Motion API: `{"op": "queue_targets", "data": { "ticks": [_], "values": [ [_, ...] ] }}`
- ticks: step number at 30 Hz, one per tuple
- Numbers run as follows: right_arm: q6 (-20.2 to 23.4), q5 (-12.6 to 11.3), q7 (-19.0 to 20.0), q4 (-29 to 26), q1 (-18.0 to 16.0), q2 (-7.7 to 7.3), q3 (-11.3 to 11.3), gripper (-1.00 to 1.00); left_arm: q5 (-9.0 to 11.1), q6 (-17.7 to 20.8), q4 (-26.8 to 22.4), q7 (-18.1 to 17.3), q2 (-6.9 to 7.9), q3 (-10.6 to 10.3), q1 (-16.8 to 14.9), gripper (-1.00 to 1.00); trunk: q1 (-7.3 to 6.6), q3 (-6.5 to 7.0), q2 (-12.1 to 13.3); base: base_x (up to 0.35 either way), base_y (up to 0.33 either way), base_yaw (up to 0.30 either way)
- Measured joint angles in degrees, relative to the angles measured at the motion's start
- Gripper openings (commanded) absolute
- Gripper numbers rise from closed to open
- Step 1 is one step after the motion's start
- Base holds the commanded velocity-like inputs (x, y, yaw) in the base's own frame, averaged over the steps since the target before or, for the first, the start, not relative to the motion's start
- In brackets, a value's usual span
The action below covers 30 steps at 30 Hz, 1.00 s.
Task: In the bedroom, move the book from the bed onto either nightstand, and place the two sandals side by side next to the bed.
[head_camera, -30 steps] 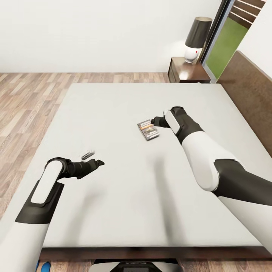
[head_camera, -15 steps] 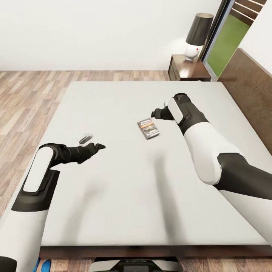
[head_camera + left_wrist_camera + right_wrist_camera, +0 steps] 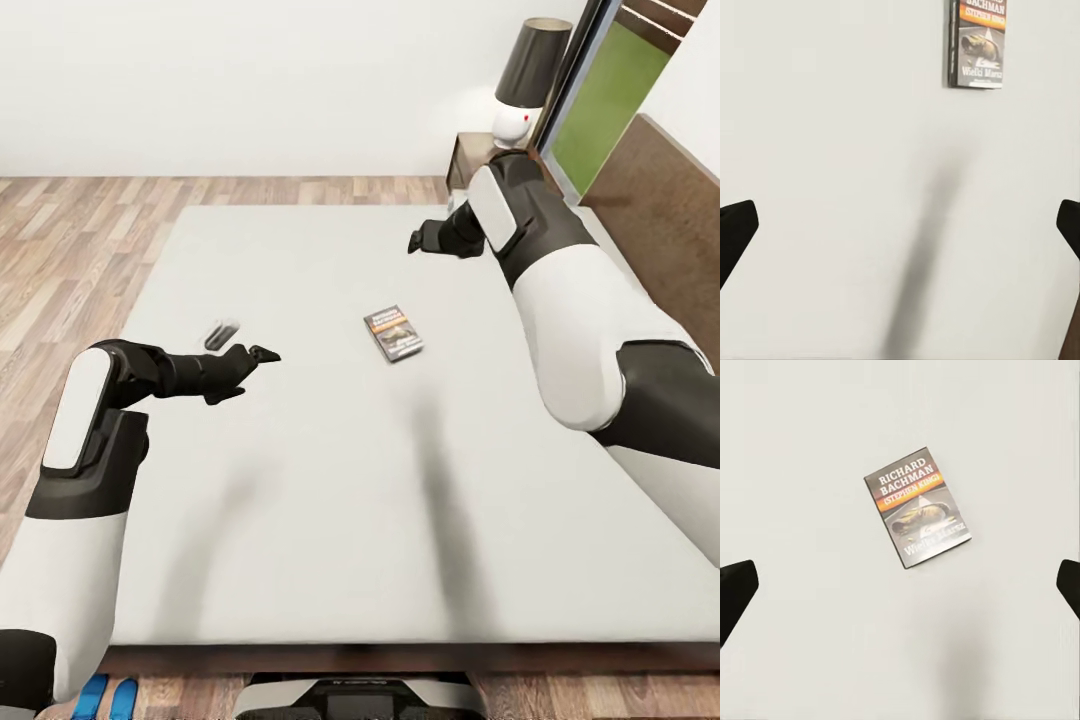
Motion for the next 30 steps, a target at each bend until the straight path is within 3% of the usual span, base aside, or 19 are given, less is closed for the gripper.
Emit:
{"op": "queue_targets", "data": {
  "ticks": [3,9,20,25,30],
  "values": [
    [0.3,0.1,1.7,0.2,-2.5,-1.38,0.0,1.0,0.9,-0.1,0.5,1.8,0.04,0.0,-0.3,1.0,0.0,-0.26,0.0,0.0,0.0,0.0],
    [0.6,0.0,4.0,0.2,-4.4,-2.41,0.0,1.0,1.4,-0.4,0.8,3.2,0.42,0.2,-0.7,1.0,0.0,-0.79,0.0,0.0,0.0,0.0],
    [-0.1,0.1,5.1,0.3,-4.8,-2.8,0.3,1.0,1.9,-2.8,-1.0,4.0,0.75,0.0,-0.2,1.0,0.0,-1.77,0.0,0.0,0.0,0.0],
    [-1.7,0.2,5.3,0.0,-4.7,-2.97,0.5,1.0,1.9,-3.3,-1.5,4.1,1.08,-0.1,-0.2,1.0,1.09,-3.11,-2.0,0.0,0.0,0.0],
    [-6.3,0.3,5.4,0.0,-4.4,-3.03,0.6,1.0,1.8,-3.3,-1.4,4.2,1.64,-0.1,-0.2,1.0,2.19,-4.45,-4.0,0.0,0.0,0.0]
  ]
}}
